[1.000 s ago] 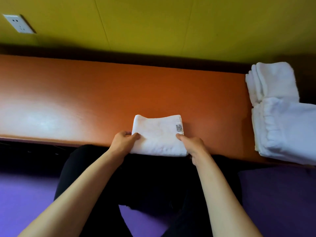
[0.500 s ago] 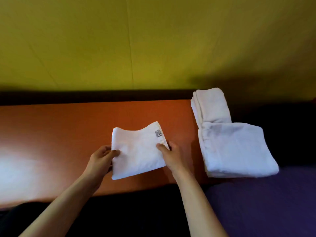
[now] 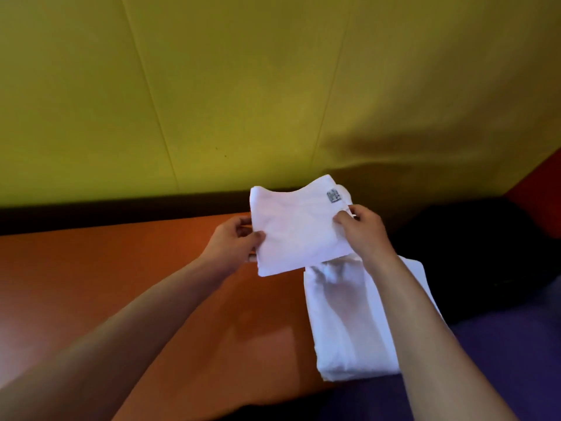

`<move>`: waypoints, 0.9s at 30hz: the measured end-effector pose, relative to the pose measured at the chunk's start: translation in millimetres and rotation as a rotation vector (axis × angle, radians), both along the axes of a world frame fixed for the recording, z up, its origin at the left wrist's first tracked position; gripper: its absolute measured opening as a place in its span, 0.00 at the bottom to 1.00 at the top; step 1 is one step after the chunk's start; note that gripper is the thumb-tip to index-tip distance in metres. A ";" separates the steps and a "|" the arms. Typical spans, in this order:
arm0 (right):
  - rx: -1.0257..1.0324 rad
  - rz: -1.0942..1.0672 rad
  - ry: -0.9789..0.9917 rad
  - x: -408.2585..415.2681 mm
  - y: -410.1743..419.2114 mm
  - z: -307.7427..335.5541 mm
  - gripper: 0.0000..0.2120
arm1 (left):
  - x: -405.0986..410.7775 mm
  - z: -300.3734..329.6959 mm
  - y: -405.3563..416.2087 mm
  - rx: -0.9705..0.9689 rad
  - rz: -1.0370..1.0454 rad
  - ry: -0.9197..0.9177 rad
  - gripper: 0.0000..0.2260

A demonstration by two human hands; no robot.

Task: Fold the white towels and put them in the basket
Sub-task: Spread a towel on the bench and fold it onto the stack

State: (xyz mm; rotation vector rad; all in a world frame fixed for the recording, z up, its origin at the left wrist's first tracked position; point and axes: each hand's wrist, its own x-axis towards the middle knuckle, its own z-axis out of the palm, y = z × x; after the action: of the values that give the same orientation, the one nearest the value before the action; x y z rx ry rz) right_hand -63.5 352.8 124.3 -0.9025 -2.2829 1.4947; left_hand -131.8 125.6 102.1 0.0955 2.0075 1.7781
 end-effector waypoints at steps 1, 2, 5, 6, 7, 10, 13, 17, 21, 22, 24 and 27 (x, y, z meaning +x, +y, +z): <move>0.003 -0.021 0.007 -2.1 12.6 -2.8 0.06 | -5.8 -0.8 15.5 -0.009 -0.016 0.018 0.11; 0.006 -0.038 0.016 -4.0 23.9 -5.7 0.06 | -11.9 -2.0 30.2 -0.022 -0.025 0.035 0.12; 0.036 -0.091 0.051 -9.2 52.4 -12.9 0.05 | -30.7 -8.9 68.0 -0.034 -0.047 0.070 0.15; 0.057 -0.106 0.054 -11.0 60.7 -15.9 0.05 | -35.7 -11.1 77.8 -0.040 -0.050 0.078 0.16; 0.079 -0.113 0.043 -13.3 69.3 -20.6 0.05 | -40.6 -15.1 86.3 -0.040 -0.044 0.088 0.18; 0.210 -0.079 -0.142 -19.6 84.9 -38.0 0.18 | -43.5 -31.9 99.0 -0.205 -0.080 0.288 0.29; 0.615 -0.002 -0.313 -17.2 77.8 -52.8 0.27 | -27.2 -53.3 101.1 -0.519 -0.424 0.650 0.26; 0.793 0.218 -0.358 -9.9 62.1 -65.3 0.16 | -15.1 -73.2 100.7 -0.629 -0.611 0.721 0.22; 0.677 0.240 -0.409 -9.5 62.4 -67.7 0.17 | -18.7 -71.5 101.4 -0.659 -0.633 0.754 0.21; 0.659 0.241 -0.408 -10.2 62.1 -66.6 0.17 | -18.9 -69.9 100.4 -0.667 -0.629 0.752 0.21; 0.621 0.203 -0.418 -10.8 61.6 -67.1 0.18 | -20.3 -70.8 98.8 -0.662 -0.545 0.686 0.23; 0.392 0.034 -0.424 -12.2 62.9 -64.7 0.25 | -22.8 -72.4 101.3 -0.549 -0.288 0.365 0.26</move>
State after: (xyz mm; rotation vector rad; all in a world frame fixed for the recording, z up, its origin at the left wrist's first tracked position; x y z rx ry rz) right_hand -75.7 415.7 59.7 -1.1422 -2.7613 0.8682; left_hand -154.5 226.9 29.7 0.5342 2.5140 1.0437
